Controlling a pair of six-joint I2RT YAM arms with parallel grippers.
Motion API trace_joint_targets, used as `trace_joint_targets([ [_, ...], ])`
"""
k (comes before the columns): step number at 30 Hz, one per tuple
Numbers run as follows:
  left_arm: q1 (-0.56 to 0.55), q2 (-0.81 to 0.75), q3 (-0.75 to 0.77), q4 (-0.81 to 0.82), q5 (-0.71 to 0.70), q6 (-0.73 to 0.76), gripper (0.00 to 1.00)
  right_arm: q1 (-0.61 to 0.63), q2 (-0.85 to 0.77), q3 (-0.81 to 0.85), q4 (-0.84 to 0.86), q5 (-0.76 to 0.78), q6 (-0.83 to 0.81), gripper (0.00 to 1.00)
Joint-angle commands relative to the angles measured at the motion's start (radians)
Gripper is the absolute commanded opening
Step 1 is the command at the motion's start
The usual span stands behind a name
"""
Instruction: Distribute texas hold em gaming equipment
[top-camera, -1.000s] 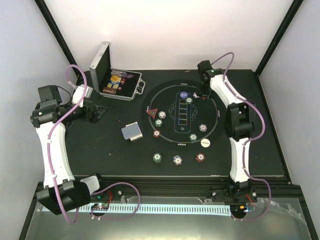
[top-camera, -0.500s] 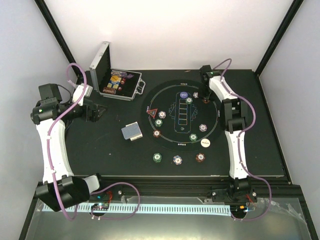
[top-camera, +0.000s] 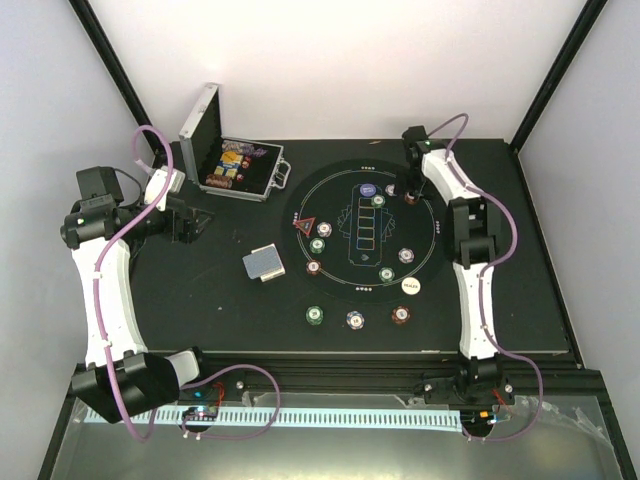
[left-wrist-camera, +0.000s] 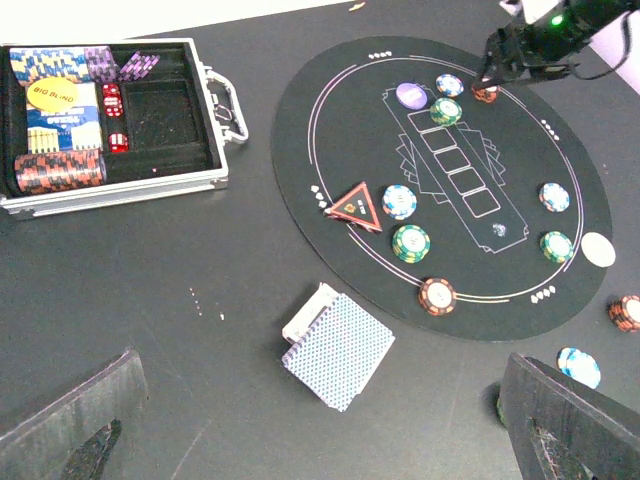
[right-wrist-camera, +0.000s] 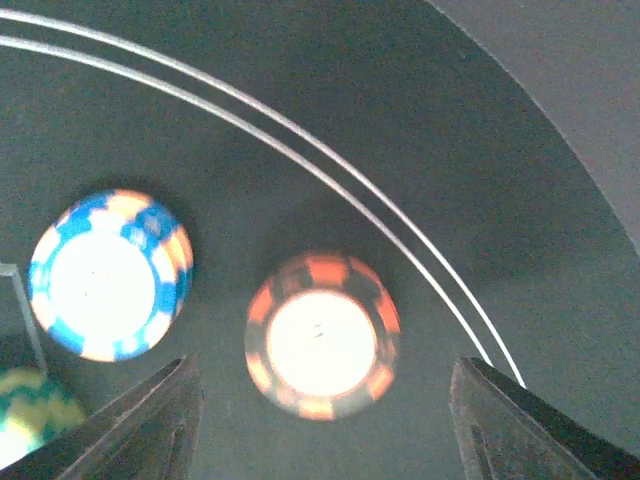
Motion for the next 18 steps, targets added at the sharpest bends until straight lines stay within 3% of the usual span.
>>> trace_joint_targets([
  [1,0.008,0.000,0.035,-0.026,-0.001,0.025,0.99,0.025,-0.263,-0.185,0.031,0.003,0.018,0.71],
  [9,0.009,-0.011,0.014,-0.031,0.002,0.038,0.99,0.171,-0.746,-0.872,0.220,0.035,0.101,0.72],
  [18,0.009,-0.017,0.016,-0.036,0.017,0.041,0.99,0.469,-1.111,-1.321,0.231,0.025,0.340,0.75],
])
